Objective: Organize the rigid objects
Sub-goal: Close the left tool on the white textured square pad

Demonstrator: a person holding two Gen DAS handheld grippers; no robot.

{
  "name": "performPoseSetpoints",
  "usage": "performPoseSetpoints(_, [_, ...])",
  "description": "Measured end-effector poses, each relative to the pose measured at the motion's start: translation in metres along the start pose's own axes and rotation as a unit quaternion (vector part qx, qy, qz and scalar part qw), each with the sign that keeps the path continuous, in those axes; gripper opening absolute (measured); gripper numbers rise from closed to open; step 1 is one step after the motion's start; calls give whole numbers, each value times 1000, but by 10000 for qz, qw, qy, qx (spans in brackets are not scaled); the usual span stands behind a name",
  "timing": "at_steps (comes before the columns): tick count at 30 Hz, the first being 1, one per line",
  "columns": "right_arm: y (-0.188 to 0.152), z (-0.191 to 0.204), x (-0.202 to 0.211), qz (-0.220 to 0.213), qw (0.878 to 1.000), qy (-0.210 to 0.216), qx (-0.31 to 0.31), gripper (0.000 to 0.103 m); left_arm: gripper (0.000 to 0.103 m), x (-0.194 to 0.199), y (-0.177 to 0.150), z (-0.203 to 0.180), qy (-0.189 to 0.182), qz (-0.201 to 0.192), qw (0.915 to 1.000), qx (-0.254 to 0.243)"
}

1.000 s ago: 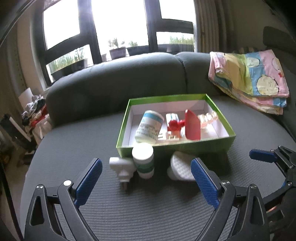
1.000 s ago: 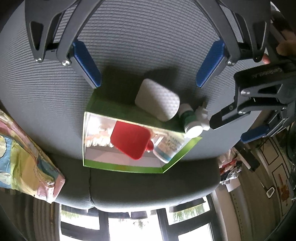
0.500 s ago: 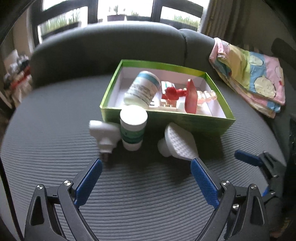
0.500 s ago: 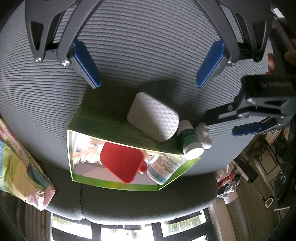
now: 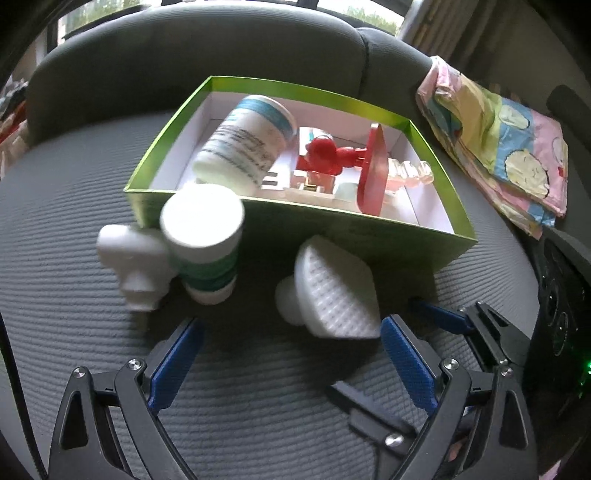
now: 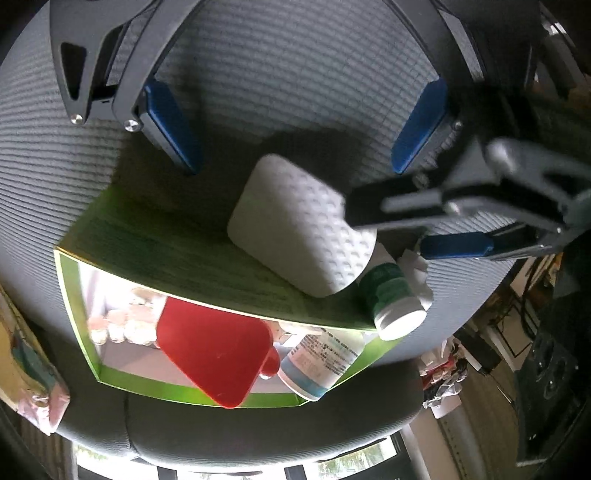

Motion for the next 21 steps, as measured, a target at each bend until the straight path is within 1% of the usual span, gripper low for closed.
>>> performPoseSetpoints(3, [5,0,-7,-23,9999,90,41,102,97,-7,6,-2,-90,15,10000,16])
performPoseSetpoints(7, [10,2,-15,-82,9996,244,127,102,97,-14,12,-3,-119,9,9999,-2])
performPoseSetpoints(11, [13,1,-22,-104,9988,470,64,94,96,-20,15,-4,-231,46,9997,43])
performPoseSetpoints(12, [13,0,-22,-116,9988,468,40,93,96,-21,16,-4,-244,46,9997,36])
performPoseSetpoints(14, [13,-1,-23,-154,9987,492,-5,89,86,-23,17,-5,-233,33,9997,-8])
performPoseSetpoints(15, [13,-1,-23,-161,9985,515,-12,88,74,-25,17,-6,-247,40,9997,-61])
performPoseSetpoints(16, [12,-1,-21,-176,9984,543,-23,88,65,-27,17,-7,-264,64,9996,-90])
performPoseSetpoints(21, [9,3,-20,-195,9986,486,48,87,64,-33,14,-7,-229,125,9995,-186])
Point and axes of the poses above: each gripper's, at about its wrist camera, not at the fingertips, and x roughly against the way its jaws point, z to its left, y to its top, the point moved 5 cm from there along -x, roughly the way its jaws point, and after that the axes turned 1 degree about -x, right-handed, at the moved point
